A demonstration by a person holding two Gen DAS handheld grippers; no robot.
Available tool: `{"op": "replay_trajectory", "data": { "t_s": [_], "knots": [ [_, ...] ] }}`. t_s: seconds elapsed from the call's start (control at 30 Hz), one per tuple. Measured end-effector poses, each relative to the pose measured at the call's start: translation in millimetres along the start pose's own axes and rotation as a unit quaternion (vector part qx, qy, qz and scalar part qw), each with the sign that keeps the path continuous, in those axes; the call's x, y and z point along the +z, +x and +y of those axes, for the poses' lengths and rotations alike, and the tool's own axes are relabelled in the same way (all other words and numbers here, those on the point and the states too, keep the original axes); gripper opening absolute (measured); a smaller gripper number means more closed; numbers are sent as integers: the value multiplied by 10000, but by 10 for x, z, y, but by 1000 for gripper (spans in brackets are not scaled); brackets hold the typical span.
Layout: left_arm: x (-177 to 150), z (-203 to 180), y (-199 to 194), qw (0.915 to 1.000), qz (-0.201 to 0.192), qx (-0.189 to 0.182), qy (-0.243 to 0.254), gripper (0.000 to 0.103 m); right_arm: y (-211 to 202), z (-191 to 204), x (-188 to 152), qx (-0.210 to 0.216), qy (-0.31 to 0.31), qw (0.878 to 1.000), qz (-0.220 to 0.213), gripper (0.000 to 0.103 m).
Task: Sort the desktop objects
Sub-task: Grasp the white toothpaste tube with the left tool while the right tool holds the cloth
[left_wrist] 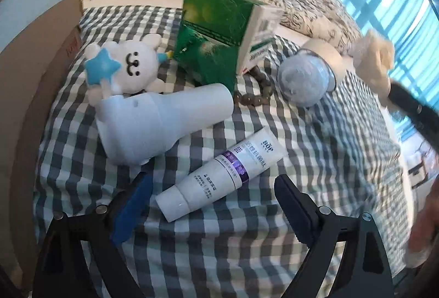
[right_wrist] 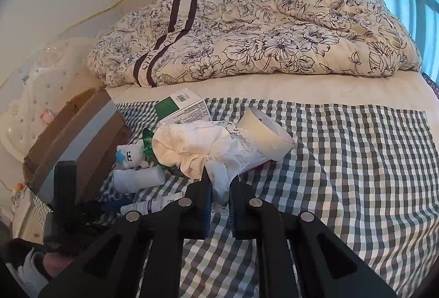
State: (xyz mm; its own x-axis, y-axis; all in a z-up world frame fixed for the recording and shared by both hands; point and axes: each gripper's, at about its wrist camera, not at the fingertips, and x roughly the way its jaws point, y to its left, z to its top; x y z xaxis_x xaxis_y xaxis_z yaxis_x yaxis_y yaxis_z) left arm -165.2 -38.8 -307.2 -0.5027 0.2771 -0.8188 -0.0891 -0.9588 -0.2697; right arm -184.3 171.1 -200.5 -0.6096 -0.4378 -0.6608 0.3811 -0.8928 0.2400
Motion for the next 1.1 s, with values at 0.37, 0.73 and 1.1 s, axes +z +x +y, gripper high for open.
{"op": "replay_trajectory", "data": {
  "t_s": [0.37,0.73,1.1],
  "knots": [
    [-75,-325,-16,9979,85,17,649,20,13,96,13,99,-60,9999,-19,10],
    [142,-447,-517,9975,-408,-81,577,20,-175,95,111,113,-45,9997,-232,10],
    [204,-484,-1000,9949,-761,16,663,18,-299,261,183,265,-69,9989,-370,10]
  ]
}}
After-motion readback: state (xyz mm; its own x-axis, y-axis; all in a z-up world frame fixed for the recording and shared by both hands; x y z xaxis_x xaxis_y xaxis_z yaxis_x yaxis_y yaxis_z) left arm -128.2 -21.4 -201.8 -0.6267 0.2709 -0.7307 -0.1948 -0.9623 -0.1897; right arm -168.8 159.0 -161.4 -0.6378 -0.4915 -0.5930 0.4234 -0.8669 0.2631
